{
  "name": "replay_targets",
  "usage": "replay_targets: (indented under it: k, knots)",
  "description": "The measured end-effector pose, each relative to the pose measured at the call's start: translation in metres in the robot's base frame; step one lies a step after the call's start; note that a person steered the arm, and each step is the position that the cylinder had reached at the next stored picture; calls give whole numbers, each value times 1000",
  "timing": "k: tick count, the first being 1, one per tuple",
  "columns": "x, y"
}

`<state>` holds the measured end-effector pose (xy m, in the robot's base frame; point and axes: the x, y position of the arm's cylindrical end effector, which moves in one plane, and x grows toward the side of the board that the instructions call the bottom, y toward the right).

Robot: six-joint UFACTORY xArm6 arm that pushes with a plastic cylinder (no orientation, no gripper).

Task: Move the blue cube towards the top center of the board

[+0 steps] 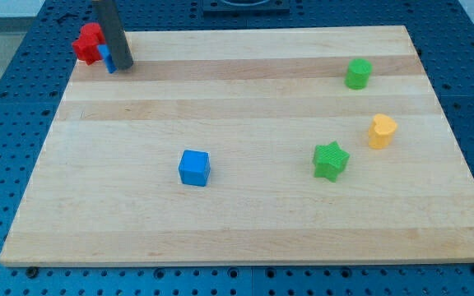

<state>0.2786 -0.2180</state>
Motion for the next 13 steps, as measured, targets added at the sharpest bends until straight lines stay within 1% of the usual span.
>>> replay_targets:
  k: [3, 4, 7, 8, 9, 11, 12, 13]
  knots:
    - [-8, -6]
    - [28, 32]
    - [174, 153]
    - [200, 187]
    - [212, 206]
    - [256, 199]
    - [265, 172]
    - [252, 139]
